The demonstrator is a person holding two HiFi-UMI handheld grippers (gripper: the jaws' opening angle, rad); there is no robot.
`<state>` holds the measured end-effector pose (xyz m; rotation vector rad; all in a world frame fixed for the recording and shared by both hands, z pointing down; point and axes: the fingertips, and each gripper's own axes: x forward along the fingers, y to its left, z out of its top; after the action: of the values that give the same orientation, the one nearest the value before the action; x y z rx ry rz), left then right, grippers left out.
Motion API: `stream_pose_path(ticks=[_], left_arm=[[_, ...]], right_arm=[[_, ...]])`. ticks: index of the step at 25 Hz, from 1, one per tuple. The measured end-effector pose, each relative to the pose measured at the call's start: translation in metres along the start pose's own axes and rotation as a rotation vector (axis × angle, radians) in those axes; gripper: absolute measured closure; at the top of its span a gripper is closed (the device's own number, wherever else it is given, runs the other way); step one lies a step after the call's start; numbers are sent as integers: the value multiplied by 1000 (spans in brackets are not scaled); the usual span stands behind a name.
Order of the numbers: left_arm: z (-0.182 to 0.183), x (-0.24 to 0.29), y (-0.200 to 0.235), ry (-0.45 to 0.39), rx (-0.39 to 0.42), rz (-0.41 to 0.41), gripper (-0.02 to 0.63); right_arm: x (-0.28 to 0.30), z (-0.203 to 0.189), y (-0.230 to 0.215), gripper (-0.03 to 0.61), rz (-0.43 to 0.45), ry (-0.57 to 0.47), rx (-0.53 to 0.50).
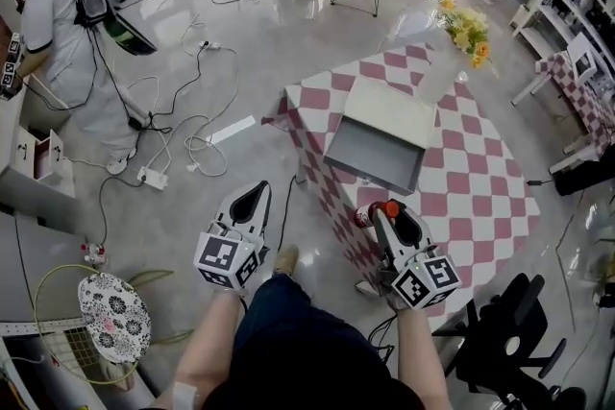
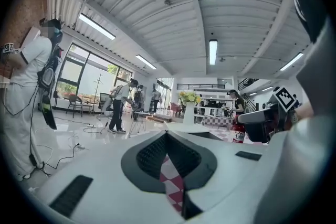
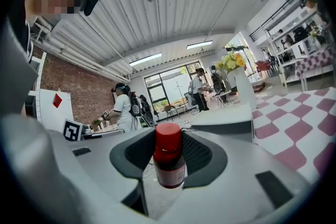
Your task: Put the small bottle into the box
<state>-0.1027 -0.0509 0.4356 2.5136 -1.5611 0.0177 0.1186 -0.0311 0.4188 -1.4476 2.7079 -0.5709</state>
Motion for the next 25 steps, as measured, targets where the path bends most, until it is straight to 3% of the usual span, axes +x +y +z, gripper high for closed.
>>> stream_pose_path(ticks=[25], left_arm=[[-12,146,28,102,-11,-250,612]], right_arm=[[86,20,-61,425,-171,-3,49]])
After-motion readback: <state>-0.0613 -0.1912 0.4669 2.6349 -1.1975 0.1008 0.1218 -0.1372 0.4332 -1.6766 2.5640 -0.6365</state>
